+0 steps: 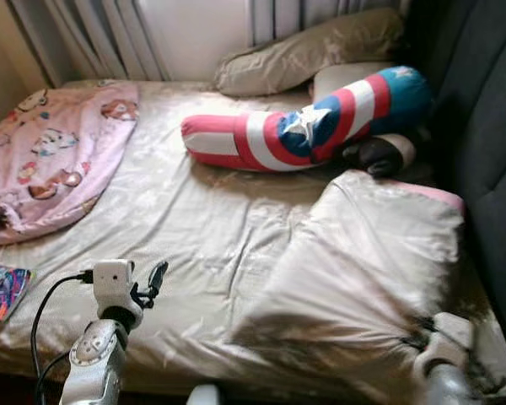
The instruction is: Clean up the room
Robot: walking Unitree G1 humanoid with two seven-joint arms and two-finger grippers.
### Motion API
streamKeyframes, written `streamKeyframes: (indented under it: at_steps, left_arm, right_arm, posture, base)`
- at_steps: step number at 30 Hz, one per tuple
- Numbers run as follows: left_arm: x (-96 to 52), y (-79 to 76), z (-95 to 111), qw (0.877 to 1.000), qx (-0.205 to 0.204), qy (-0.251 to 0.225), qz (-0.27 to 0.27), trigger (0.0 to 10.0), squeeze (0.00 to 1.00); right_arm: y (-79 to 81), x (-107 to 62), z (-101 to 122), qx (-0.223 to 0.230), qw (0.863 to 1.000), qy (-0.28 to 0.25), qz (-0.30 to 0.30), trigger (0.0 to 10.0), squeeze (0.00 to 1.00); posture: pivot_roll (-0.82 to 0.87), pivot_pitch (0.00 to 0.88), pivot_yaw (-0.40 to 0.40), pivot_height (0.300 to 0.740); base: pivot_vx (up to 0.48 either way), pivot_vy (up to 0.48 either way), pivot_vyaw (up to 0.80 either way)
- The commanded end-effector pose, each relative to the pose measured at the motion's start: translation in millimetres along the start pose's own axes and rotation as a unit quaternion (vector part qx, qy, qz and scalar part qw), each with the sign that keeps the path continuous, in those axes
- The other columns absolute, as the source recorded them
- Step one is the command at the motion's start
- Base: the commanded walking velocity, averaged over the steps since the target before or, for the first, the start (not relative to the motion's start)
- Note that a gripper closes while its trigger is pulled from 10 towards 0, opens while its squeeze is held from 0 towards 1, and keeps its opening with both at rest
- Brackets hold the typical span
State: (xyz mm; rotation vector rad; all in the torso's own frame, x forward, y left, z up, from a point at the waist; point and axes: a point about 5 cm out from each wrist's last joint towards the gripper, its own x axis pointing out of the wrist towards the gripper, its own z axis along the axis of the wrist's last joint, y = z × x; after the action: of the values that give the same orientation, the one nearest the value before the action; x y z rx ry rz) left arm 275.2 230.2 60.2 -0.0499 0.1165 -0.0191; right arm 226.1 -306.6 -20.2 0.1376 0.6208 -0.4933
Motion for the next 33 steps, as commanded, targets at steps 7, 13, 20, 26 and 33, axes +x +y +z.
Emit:
streamKeyframes:
  at_steps: [7, 13, 20, 26, 33]
  left_arm:
    - [-0.1, 5.6, -1.3, 1.0, 0.008, -0.001, 0.004, 10.0, 0.0]
    - [1.1, 4.8, -3.2, 1.0, 0.01, 0.001, -0.001, 10.0, 0.0]
    - [2.3, 3.2, -5.4, 1.0, 0.011, 0.003, -0.004, 10.0, 0.0]
    - [1.9, -0.6, -12.3, 1.0, 0.0, 0.008, 0.0, 10.0, 0.0]
    - [-2.1, 3.0, -26.1, 0.999, -0.027, 0.029, 0.023, 10.0, 0.0]
  right_arm:
    - [-78.4, -6.2, 53.6, 0.009, 0.986, -0.075, -0.146, 0.0, 0.0]
    - [-83.9, -8.1, 42.2, -0.001, 0.987, -0.045, -0.157, 0.0, 0.0]
    - [-67.9, -5.8, 34.1, -0.007, 0.989, -0.051, -0.139, 10.0, 0.0]
    - [-61.6, -6.3, 62.9, -0.079, 0.978, -0.137, -0.14, 10.0, 1.0]
    - [-2.3, -1.0, 64.4, -0.119, 0.977, -0.168, 0.048, 10.0, 0.0]
  posture:
    - [0.01, 0.0, 0.021, 0.661]
    - [0.01, 0.0, 0.029, 0.661]
    - [0.02, 0.0, 0.033, 0.661]
    - [0.02, 0.0, 0.02, 0.661]
    - [0.02, 0.0, 0.008, 0.661]
  base:
    - [0.0, 0.0, 0.0]
    - [0.0, 0.0, 0.0]
    - [0.0, 0.0, 0.0]
    - [0.0, 0.0, 0.0]
    - [0.0, 0.0, 0.0]
